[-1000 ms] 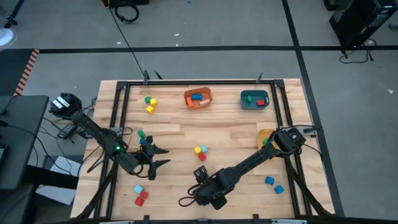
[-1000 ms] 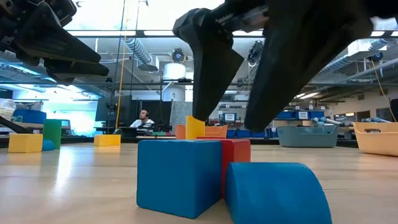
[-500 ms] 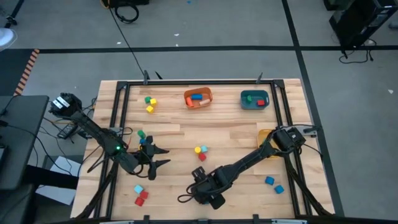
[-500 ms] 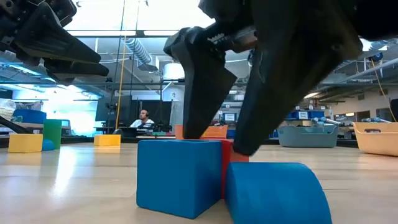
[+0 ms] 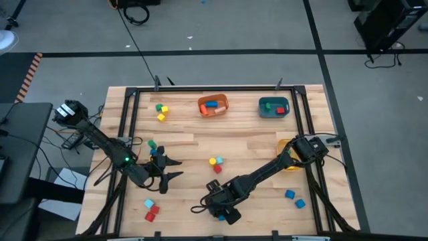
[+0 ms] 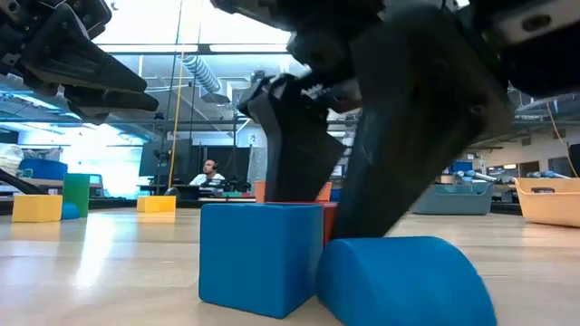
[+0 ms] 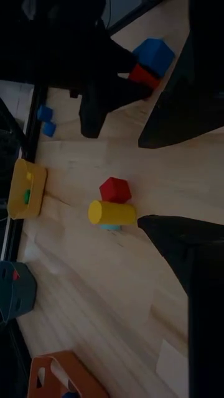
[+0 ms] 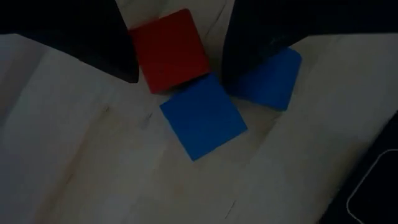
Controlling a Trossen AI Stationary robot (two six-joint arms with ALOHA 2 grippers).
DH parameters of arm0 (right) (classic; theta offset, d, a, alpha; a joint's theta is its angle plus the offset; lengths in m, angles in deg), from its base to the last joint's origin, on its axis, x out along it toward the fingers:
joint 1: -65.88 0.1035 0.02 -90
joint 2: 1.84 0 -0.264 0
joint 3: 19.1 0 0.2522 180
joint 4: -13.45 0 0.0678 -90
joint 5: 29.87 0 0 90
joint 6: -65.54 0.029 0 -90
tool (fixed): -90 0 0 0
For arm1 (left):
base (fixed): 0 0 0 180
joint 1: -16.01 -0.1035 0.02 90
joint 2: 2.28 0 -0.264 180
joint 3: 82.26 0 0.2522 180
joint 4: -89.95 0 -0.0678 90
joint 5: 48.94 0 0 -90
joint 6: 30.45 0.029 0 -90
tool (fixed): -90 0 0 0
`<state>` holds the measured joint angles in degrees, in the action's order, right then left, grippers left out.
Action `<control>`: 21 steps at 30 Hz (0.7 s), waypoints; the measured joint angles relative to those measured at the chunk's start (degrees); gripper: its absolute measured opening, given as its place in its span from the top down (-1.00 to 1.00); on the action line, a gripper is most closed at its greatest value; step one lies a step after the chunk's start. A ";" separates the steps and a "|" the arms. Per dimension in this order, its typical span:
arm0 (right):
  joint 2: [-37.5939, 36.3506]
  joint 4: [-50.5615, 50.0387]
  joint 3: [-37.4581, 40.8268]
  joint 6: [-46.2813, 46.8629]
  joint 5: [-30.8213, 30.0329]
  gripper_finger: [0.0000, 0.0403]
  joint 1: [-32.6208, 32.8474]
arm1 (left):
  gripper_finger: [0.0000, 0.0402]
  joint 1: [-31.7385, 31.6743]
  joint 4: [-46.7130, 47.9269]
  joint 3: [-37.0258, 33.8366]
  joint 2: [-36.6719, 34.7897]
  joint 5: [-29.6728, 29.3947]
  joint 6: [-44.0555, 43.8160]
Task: Sort blocks by size
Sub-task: Put the red cube block into the yellow bin
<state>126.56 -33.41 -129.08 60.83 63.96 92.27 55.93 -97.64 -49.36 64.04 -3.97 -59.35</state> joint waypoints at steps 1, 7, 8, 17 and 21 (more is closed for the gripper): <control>0.00 0.03 0.12 0.00 0.02 -0.20 0.00 | 0.03 0.00 0.00 0.00 0.00 0.01 0.02; -0.02 -0.30 0.12 -0.08 0.00 0.01 0.00 | 0.03 0.00 0.00 0.00 0.00 0.02 -0.04; -0.02 -0.53 0.12 -0.24 -0.04 0.08 -0.02 | 0.03 0.00 0.00 0.00 0.00 0.02 -0.04; -0.25 -10.16 -2.31 1.73 -5.20 0.28 -0.15 | 0.03 0.00 0.00 0.00 0.00 0.07 -0.24; -1.16 -15.82 -3.05 4.61 -8.35 0.28 -0.19 | 0.03 0.00 0.00 0.00 0.00 0.07 -0.26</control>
<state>125.41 -49.23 -132.13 65.44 55.61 92.08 55.93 -97.64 -49.36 64.04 -3.90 -59.61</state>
